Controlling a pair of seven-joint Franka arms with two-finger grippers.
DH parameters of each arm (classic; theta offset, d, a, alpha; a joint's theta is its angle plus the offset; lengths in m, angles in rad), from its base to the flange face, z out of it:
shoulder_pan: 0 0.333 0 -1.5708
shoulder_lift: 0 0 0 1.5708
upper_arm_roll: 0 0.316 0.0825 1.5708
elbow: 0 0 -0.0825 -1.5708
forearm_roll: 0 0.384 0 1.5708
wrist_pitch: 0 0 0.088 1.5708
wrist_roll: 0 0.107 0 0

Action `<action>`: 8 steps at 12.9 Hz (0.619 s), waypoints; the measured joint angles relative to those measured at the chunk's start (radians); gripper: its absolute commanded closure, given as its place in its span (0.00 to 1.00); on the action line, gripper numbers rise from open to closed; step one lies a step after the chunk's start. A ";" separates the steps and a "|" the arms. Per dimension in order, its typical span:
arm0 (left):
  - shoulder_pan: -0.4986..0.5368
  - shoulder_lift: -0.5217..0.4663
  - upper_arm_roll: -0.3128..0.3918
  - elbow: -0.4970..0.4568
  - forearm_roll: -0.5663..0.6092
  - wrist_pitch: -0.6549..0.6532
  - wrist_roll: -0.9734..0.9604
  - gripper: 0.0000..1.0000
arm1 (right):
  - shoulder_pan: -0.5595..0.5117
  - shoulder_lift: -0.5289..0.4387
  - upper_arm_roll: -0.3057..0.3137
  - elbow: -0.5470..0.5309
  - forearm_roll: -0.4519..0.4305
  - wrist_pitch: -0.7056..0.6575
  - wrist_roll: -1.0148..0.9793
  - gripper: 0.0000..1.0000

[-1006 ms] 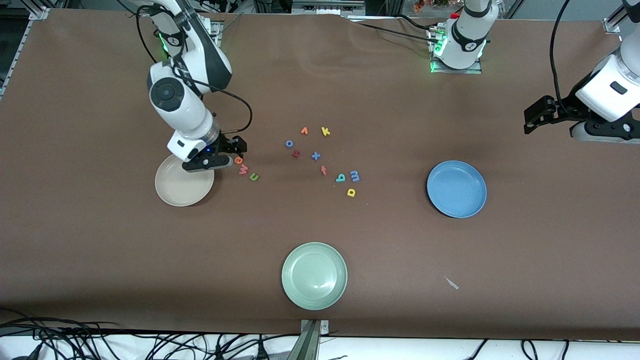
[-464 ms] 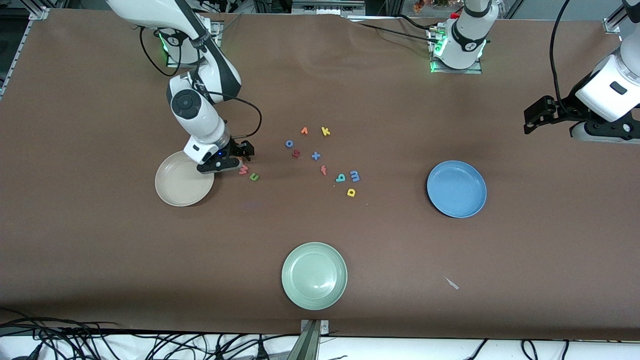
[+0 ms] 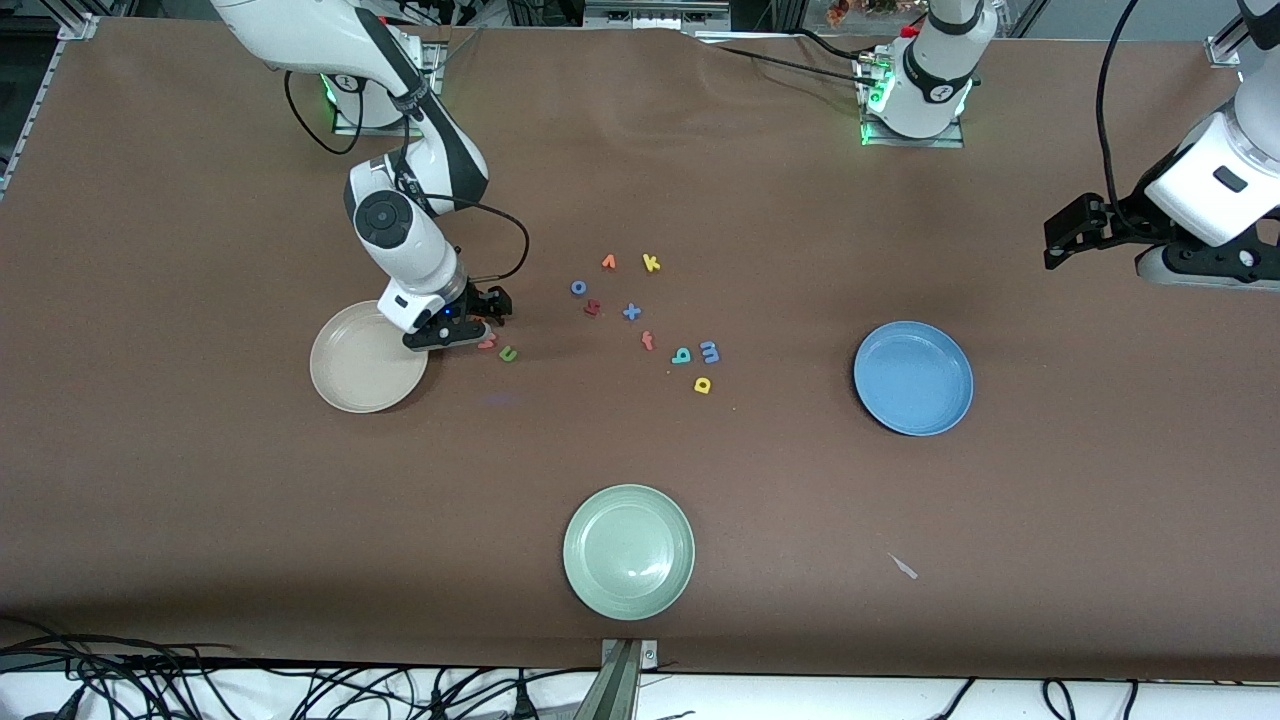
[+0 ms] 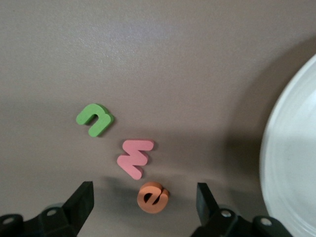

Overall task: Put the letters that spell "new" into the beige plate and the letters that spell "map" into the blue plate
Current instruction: 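Grasp the orange letter e with the right gripper and lift it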

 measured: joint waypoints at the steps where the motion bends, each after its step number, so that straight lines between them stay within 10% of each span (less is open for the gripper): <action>1: 0.000 0.003 0.000 0.000 0.000 0.000 0.000 0.00 | 0.000 0.001 0.000 0.000 0.000 0.000 0.000 0.25; 8: 0.000 0.004 0.000 0.000 0.000 0.000 0.000 0.00 | 0.000 0.009 0.000 -0.010 -0.001 0.000 0.000 0.46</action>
